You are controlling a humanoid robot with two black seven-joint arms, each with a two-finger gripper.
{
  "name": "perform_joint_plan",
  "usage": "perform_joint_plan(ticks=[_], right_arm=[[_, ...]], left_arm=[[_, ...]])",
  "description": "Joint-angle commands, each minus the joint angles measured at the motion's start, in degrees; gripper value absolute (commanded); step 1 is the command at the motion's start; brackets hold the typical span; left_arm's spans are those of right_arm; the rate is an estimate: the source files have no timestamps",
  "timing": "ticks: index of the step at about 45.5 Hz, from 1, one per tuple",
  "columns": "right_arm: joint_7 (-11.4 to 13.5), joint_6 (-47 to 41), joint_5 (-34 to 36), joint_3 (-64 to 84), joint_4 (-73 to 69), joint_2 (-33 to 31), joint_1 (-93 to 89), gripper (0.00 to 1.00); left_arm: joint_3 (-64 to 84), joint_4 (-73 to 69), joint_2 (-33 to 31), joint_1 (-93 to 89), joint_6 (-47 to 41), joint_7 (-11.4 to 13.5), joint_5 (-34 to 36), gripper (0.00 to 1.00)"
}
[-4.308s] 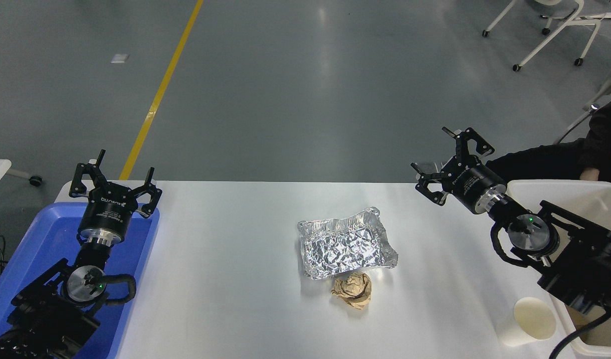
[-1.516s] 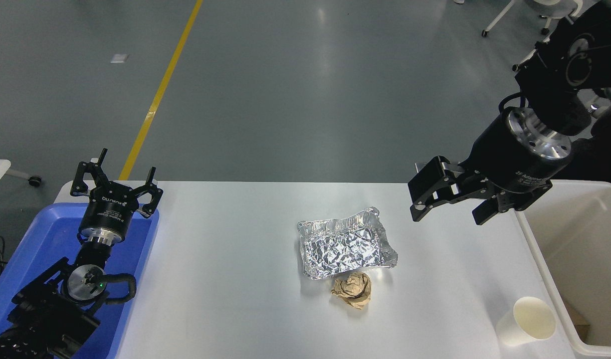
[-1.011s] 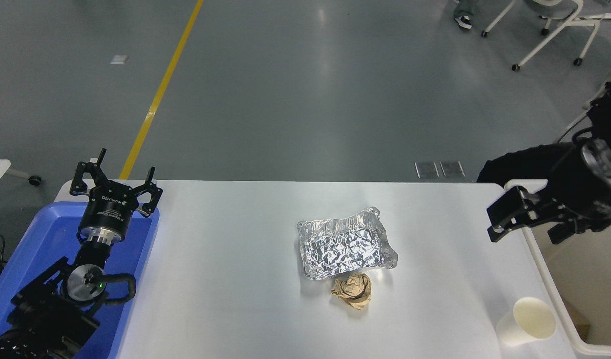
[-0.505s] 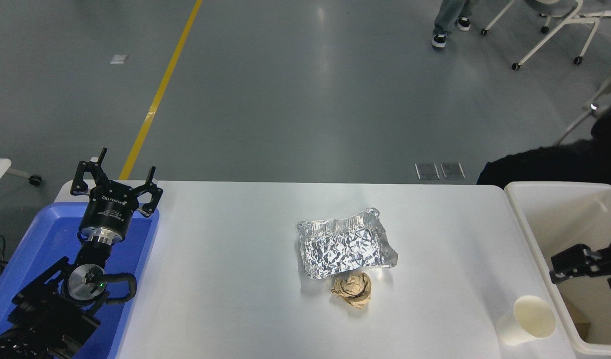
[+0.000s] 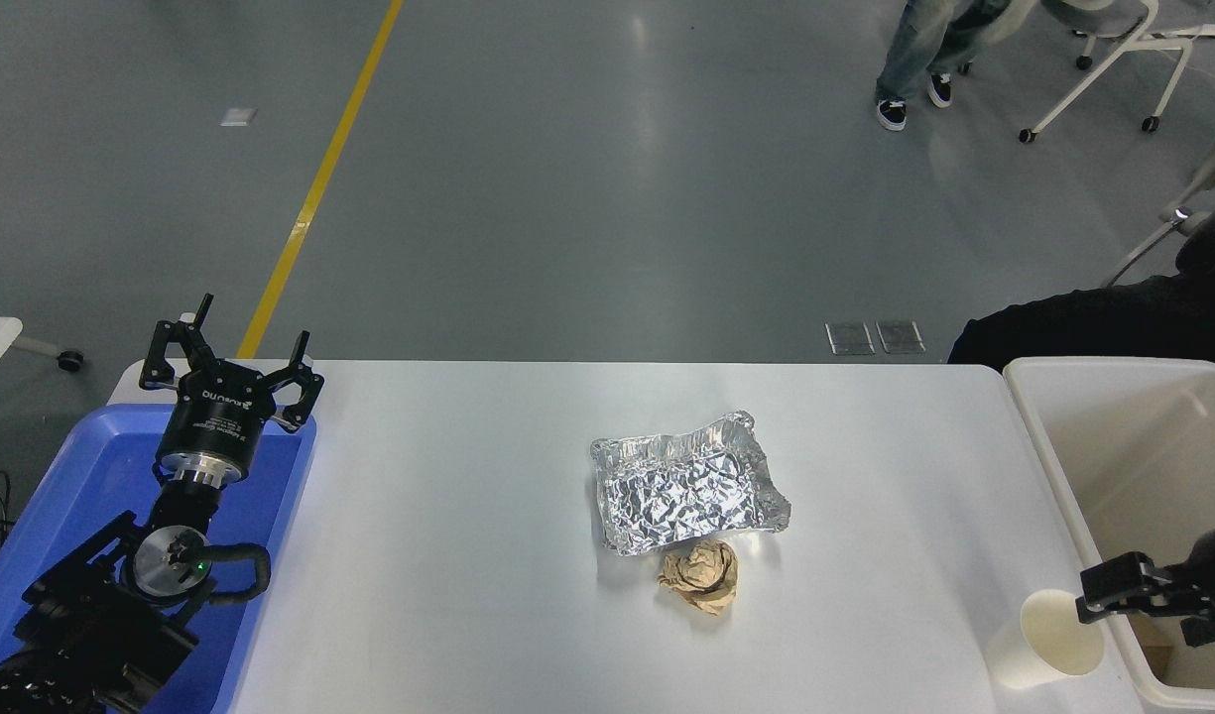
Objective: Pick up paper cup place in dustbin
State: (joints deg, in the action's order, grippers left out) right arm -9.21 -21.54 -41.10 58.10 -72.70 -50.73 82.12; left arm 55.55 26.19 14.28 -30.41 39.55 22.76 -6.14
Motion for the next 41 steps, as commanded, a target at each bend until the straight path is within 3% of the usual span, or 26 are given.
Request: perform_joint_plan(ticks=[1,7,14,20,25,27,41], right_arm=[[-0.19,2.64,-0.39,-5.63,3.53,0.19,-8.28,1.00],[-1.16,4.49,-0.39,-6.60,4.32,0.19,-10.22,0.97],[-2.22,5.02,-0.56,-6.86,4.41,0.28,-11.19,0.77],[-3.27,5.63,-2.32,-6.95,4.58,0.36,-11.71,0.39],[-3.54,5.81,-3.46,-6.95,4.85,0.89,-11.98,0.21],[-3.62,5.81,-3.64,-6.95,4.93,1.24,-11.98,0.02],[-4.50,5.72,-3.64,-7.21,4.93,1.16,-10.75,0.00]], left_arm=[[0.00,0.00,-0.05,0.00,0.00,0.00,-0.01,1.00],[0.00,0.00,-0.05,0.00,0.00,0.00,-0.01,1.00],[0.00,0.00,0.04,0.00,0.00,0.00,-0.01,1.00],[0.00,0.00,0.04,0.00,0.00,0.00,-0.01,1.00],[-0.09,0.00,0.04,0.00,0.00,0.00,-0.01,1.00],[0.00,0.09,-0.05,0.00,0.00,0.00,-0.01,1.00],[-0.09,0.00,-0.05,0.00,0.00,0.00,-0.01,1.00]])
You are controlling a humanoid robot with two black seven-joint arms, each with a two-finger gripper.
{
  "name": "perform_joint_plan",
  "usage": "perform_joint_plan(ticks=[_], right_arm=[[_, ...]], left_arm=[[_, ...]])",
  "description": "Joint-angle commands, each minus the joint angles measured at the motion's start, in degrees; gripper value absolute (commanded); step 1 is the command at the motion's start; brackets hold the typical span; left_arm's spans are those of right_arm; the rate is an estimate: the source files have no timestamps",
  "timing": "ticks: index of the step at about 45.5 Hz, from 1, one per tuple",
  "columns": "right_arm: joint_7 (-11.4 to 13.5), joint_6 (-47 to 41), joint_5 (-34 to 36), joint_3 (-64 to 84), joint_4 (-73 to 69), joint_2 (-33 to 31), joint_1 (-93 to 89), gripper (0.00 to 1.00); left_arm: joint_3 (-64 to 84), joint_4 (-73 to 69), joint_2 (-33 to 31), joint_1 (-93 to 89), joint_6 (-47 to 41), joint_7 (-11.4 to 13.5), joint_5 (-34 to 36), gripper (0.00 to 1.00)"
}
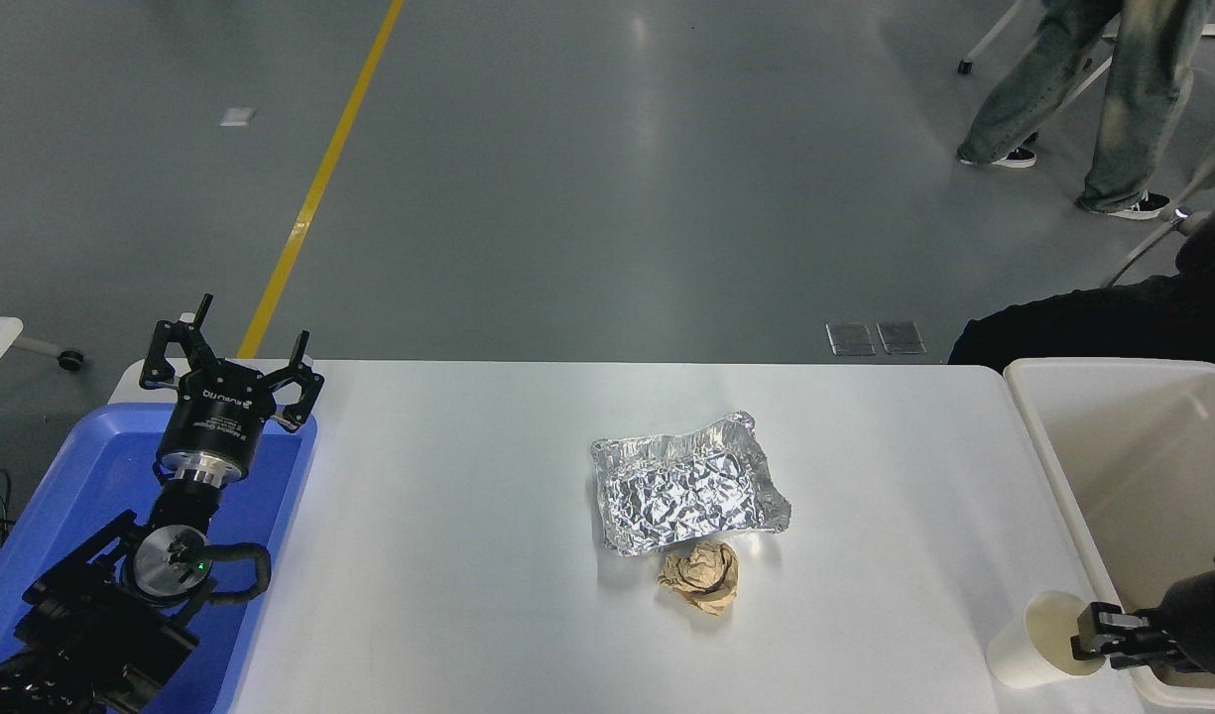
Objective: Pick up paper cup place in dustbin
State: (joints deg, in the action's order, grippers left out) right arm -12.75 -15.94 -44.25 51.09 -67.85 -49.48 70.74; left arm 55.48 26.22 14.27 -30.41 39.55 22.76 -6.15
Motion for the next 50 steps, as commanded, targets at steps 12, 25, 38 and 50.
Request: perform_joint_plan(ticks=[12,25,38,50], right_arm=[[-1.75,-1.37,-2.50,5.85,-3.86,-3.78,11.51,0.00],[-3.24,-9.54,-2.15,34.85,-19.94,-1.07,55.79,0.00],[-10.36,-13.33,7.69,45.94,-22.85,14.67,75.68,0.00],[-10.19,-16.32,7.87,45.33,-22.85,14.68,78.06,0.00]], left_arm=[[-0.11,-0.03,-0.03,0.00,0.09,-0.09,0.08,1.00],[-0.11,0.06,0.05,-0.09,0.09,-0.26,0.08,1.00],[-0.11,0.06,-0.03,-0.09,0.09,-0.26,0.08,1.00],[-0.11,-0.03,-0.03,-0.09,0.09,-0.26,0.08,1.00]])
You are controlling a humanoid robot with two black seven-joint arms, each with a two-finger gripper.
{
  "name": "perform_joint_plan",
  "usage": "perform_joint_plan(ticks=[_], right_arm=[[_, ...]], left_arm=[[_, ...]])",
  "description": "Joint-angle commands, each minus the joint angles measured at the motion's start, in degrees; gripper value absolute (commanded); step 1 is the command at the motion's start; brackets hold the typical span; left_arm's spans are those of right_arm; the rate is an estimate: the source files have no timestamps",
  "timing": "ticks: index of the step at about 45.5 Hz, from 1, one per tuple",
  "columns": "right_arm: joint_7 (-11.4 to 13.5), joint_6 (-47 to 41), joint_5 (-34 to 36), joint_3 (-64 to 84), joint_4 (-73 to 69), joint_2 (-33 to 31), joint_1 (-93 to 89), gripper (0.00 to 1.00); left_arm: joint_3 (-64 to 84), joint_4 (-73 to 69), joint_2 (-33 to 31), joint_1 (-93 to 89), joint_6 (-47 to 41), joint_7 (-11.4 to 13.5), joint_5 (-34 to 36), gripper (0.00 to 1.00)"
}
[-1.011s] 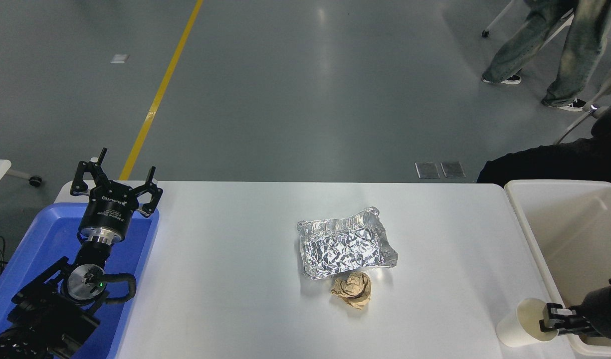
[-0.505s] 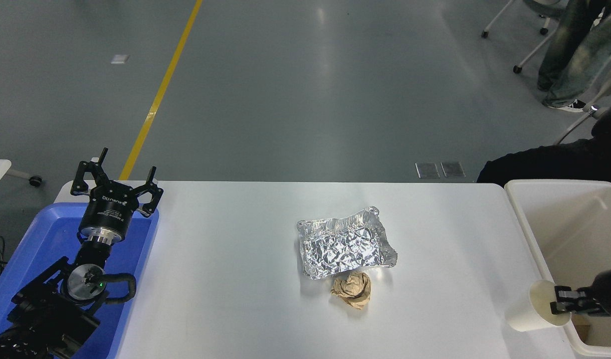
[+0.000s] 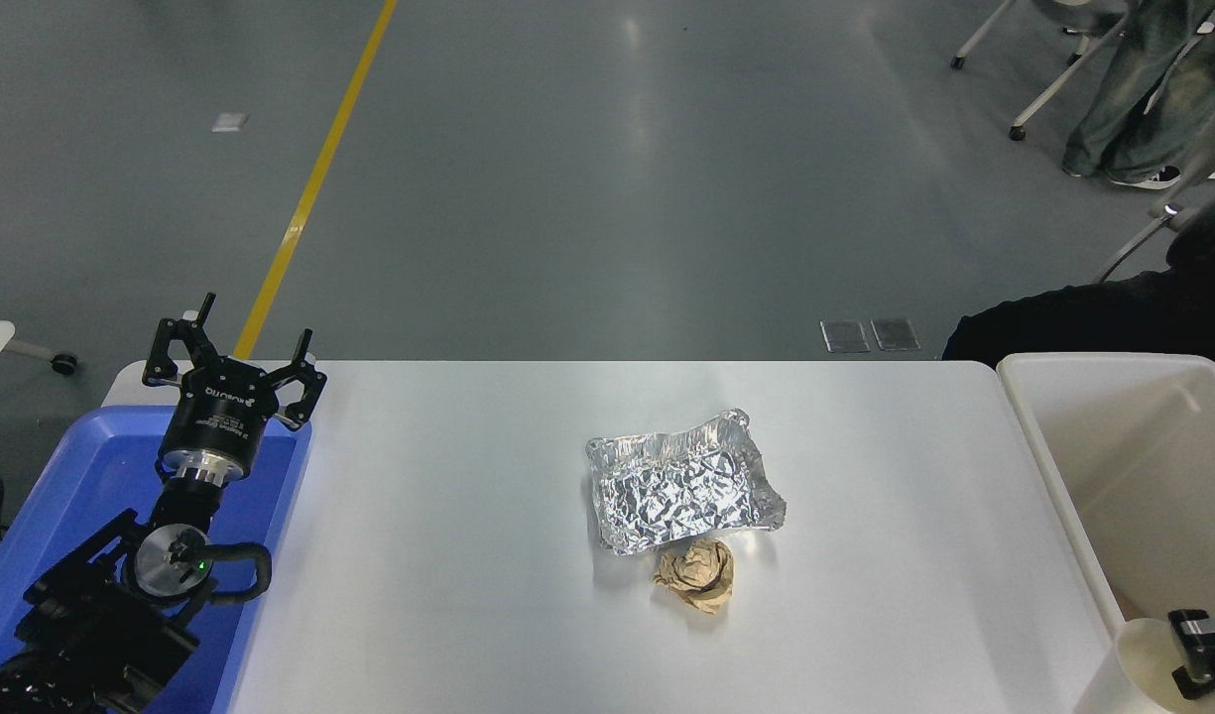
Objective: Pick up paper cup place in dustbin
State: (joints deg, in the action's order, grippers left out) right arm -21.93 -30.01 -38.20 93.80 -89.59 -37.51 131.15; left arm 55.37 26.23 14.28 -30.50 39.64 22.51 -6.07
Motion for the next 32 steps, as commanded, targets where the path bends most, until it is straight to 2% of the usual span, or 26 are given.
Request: perform_joint_plan(ticks=[1,32], right_arm=[[-1.01,-2.25,1.82,2.62,-1.11,2.71,17.65,0.00],[-0.83,-2.25,1.90,1.38,-1.02,2.53,17.29,0.00]], left_arm=[[0.00,-0.03,0.05,0.00,0.00,-0.01,0.00,1.00],[0.00,-0.03,-0.04,0.09,0.00,0.07,0.00,1.00]])
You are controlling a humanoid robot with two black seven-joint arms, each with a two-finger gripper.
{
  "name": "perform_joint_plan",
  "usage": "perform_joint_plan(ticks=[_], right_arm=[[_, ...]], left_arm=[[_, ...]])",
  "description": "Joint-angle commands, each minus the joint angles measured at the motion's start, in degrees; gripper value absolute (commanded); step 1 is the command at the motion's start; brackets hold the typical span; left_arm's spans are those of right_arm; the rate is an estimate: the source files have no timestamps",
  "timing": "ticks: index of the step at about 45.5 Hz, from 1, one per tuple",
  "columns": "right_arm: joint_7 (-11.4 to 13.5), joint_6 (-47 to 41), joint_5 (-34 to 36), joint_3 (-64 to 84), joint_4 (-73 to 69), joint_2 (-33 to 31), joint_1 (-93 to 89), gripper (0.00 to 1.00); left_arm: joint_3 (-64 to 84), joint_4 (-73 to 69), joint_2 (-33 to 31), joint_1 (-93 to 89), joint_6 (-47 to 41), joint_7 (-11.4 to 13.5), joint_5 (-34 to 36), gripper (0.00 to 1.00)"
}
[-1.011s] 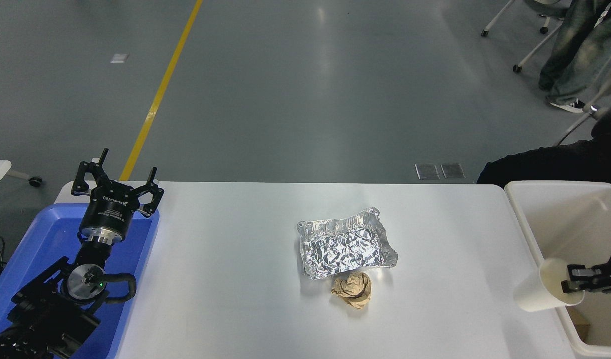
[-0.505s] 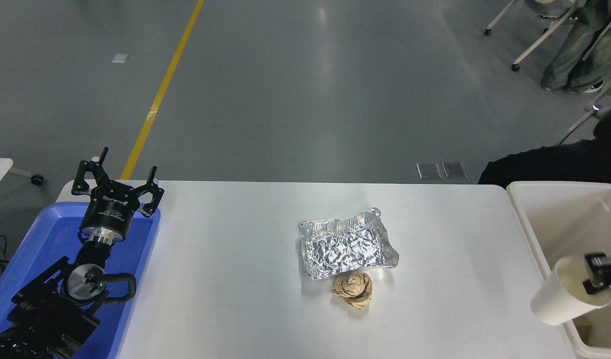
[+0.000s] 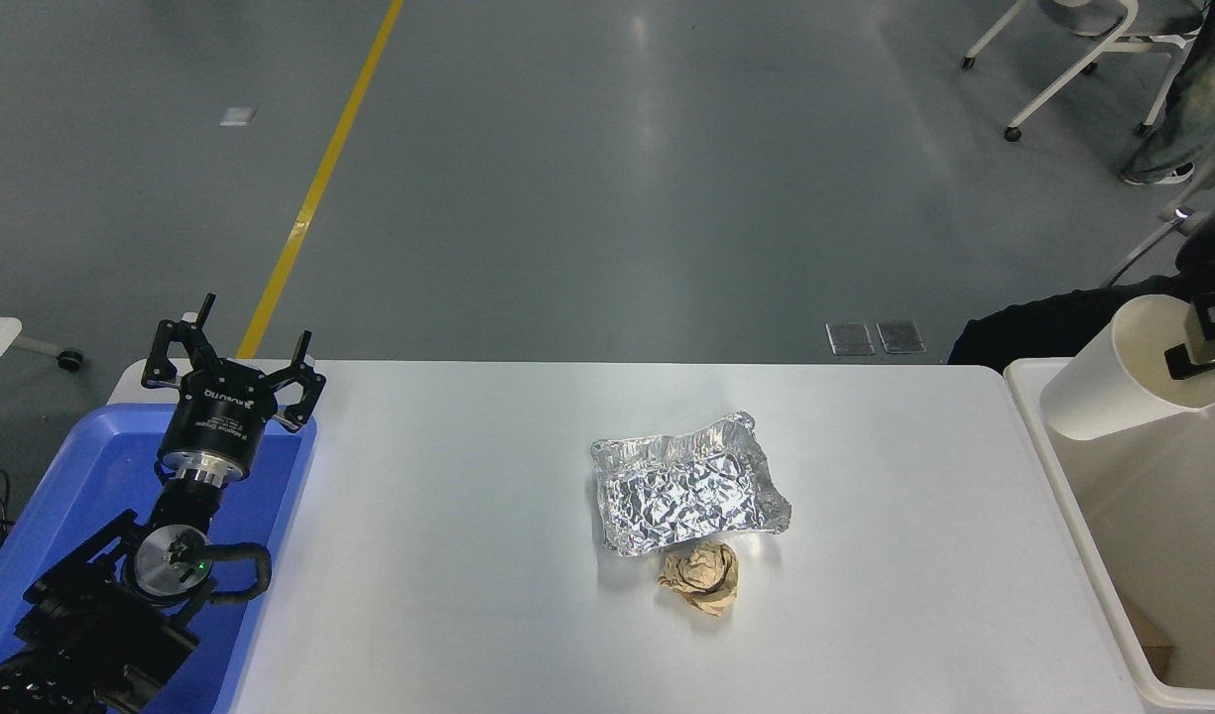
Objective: Pick up paper cup place in dustbin
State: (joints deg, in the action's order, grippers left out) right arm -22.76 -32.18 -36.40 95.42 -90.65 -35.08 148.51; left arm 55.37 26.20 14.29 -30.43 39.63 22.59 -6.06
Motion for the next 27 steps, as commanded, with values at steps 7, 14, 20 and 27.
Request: perform_joint_plan(ticks=[7,14,20,27], right_arm=[[0.17,-0.08,-0.07,-0.76,0.30,0.01,-0.50,0.00],[0.79,0.01,-0.51,-1.55,1.70,-1.66,-2.17,0.00],[1.84,0.10,-0.78,-1.91,4.95,-3.15,-4.45,0.00],[2.46,0.89,-1.92,-2.08,12.33,-6.14,-10.34,0.00]], left_arm=[[0.00,-0.01,-0.05,0.02,0.01,-0.01,0.00,1.00],[0.00,-0.01,-0.05,0.02,0.01,0.08,0.00,1.00],[0.00,-0.01,0.04,0.02,-0.08,0.08,-0.09,1.00],[0.00,-0.01,0.04,0.02,-0.08,0.08,-0.09,1.00]])
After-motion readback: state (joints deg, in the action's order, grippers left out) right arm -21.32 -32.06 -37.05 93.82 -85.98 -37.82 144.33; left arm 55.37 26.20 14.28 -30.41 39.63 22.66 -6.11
